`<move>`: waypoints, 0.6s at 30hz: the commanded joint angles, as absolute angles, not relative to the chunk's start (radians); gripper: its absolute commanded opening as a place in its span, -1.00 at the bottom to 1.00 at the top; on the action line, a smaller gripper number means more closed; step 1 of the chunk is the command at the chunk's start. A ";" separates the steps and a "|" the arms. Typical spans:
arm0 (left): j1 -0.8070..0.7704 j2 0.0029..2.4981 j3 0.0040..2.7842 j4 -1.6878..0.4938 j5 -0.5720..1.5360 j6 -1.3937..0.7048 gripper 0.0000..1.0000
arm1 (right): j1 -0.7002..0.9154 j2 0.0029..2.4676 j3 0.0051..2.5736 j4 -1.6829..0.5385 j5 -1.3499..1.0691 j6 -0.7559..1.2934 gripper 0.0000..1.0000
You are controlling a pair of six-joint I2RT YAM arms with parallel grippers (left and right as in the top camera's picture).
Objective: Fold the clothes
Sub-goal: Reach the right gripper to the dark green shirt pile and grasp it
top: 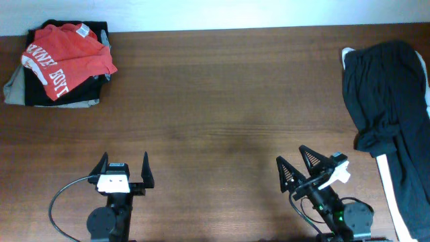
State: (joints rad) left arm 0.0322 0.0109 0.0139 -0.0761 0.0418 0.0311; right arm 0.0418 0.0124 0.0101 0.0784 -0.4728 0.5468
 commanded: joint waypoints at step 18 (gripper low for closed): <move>0.038 0.007 0.009 -0.076 0.060 0.047 0.98 | -0.351 1.430 1.278 -0.472 0.012 0.127 0.97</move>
State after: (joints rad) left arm 0.0322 0.0120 0.0151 -0.0761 0.0490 0.0315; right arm -0.2722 1.3151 1.1793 -0.4480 0.0006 0.1673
